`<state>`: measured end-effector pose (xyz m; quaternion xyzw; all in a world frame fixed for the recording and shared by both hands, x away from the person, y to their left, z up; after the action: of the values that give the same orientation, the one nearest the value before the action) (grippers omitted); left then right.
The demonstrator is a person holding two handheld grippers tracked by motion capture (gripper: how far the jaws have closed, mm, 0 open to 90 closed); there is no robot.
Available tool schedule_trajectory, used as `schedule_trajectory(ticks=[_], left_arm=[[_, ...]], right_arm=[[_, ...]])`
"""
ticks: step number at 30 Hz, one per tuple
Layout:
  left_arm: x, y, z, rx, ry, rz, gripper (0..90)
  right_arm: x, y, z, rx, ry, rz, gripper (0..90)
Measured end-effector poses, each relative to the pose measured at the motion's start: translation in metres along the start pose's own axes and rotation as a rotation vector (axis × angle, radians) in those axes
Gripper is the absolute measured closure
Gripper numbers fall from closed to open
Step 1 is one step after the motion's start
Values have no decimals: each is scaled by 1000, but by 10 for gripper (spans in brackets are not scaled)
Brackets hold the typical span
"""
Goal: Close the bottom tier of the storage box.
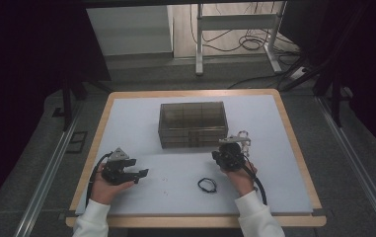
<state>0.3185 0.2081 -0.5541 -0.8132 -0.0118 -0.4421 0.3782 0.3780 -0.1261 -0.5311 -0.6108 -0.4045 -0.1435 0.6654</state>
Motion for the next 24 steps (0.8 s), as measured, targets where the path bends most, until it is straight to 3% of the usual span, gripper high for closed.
schedule_trajectory(ticks=[4, 10, 11, 12, 15, 24], left_arm=[[0, 0, 0, 0, 1, 1, 310], [0, 0, 0, 0, 1, 2, 310], [0, 0, 0, 0, 2, 1, 310], [0, 0, 0, 0, 2, 1, 309], [0, 0, 0, -1, 3, 2, 310], [0, 0, -1, -3, 4, 2, 310]], right_arm=[[-5, -3, 0, 13, -6, -9, 882], [-9, -5, 0, 38, -13, -16, 722], [-10, -6, 0, 38, -21, -22, 658], [-10, -6, 0, 38, -21, -22, 658], [-10, -8, 2, 41, -47, -39, 520], [-10, -14, 2, 66, -69, -54, 386]])
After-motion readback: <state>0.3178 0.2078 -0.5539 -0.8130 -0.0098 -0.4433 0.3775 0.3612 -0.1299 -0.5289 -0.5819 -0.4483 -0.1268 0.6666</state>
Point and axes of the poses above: each handheld gripper's, and its own axes: y roughly forward along the jaws, x roughly out of its top, z roughly to its left, the point moved 4 cm from there along y, roughly forward along the jaws, and after that the axes turned 15 degrees about -x, right-handed, at the moved point
